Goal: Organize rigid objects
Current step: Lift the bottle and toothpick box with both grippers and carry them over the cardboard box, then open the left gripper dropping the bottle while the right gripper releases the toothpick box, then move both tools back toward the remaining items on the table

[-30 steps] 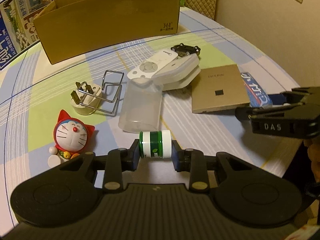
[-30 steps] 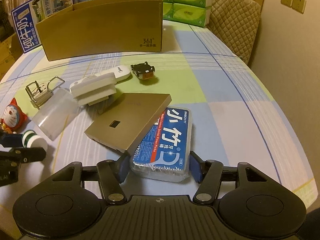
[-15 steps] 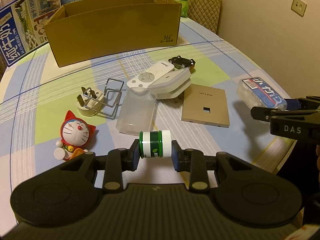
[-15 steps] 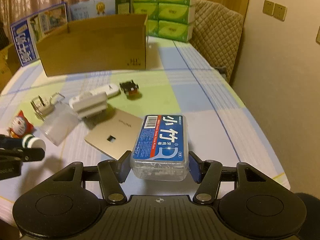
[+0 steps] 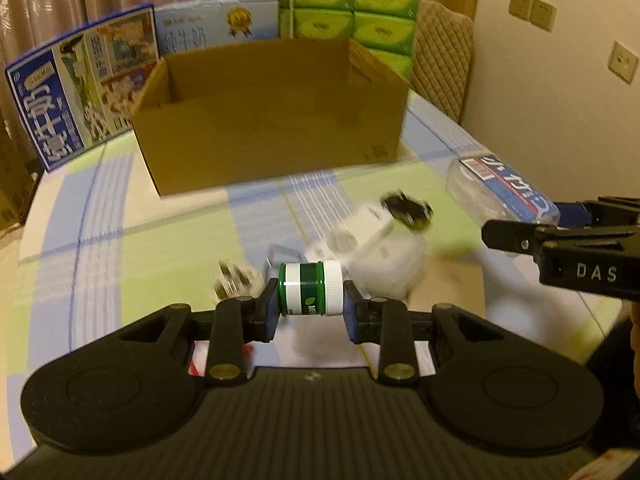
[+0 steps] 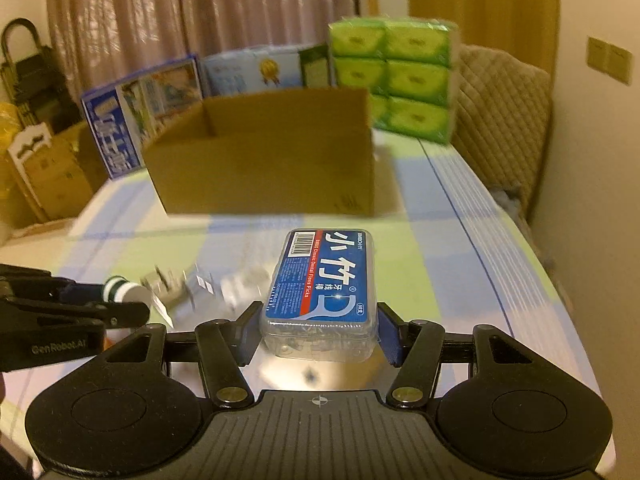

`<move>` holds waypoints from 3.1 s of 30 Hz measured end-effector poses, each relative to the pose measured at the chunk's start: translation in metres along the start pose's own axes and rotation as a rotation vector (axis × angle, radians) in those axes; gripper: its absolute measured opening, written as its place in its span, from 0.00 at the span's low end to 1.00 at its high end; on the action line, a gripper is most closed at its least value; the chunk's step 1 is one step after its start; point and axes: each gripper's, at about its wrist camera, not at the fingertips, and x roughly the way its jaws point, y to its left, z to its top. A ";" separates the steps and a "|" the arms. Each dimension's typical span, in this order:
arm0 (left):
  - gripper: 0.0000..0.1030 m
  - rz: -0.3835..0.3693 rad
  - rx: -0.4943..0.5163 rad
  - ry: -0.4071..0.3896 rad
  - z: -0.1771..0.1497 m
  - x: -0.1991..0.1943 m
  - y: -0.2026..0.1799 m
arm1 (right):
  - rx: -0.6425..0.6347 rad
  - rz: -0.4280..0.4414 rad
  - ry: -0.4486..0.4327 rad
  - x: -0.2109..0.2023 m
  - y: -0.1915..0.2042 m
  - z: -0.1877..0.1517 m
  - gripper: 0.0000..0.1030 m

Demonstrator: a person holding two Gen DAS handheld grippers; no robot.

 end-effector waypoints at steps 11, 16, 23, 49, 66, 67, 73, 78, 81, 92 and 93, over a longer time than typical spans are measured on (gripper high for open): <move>0.26 0.068 -0.020 -0.090 0.123 0.046 0.041 | -0.057 0.060 -0.104 0.067 0.000 0.135 0.54; 0.26 0.078 -0.048 -0.097 0.163 0.076 0.057 | -0.037 0.088 -0.064 0.109 -0.003 0.173 0.54; 0.26 0.096 -0.045 -0.064 0.178 0.111 0.067 | -0.037 0.078 -0.034 0.145 -0.006 0.183 0.54; 0.55 0.138 -0.076 -0.091 0.172 0.117 0.086 | 0.018 0.059 -0.014 0.168 -0.021 0.180 0.54; 0.55 0.134 -0.113 -0.139 0.137 0.080 0.087 | 0.051 0.047 -0.109 0.138 -0.041 0.169 0.73; 0.55 0.136 -0.115 -0.142 0.132 0.075 0.086 | 0.051 0.045 -0.111 0.132 -0.042 0.163 0.73; 0.55 0.152 -0.124 -0.157 0.097 0.042 0.076 | 0.066 0.047 -0.096 0.095 -0.044 0.122 0.73; 0.55 0.151 -0.145 -0.165 0.068 0.011 0.066 | 0.080 0.043 -0.085 0.059 -0.039 0.088 0.73; 0.55 0.155 -0.161 -0.170 0.047 -0.010 0.061 | 0.123 0.053 -0.070 0.036 -0.038 0.068 0.73; 0.61 0.200 -0.167 -0.134 -0.024 -0.056 0.050 | 0.128 0.038 -0.060 -0.032 -0.022 0.001 0.73; 0.65 0.202 -0.168 -0.132 -0.031 -0.059 0.047 | 0.129 0.034 -0.062 -0.037 -0.022 -0.004 0.73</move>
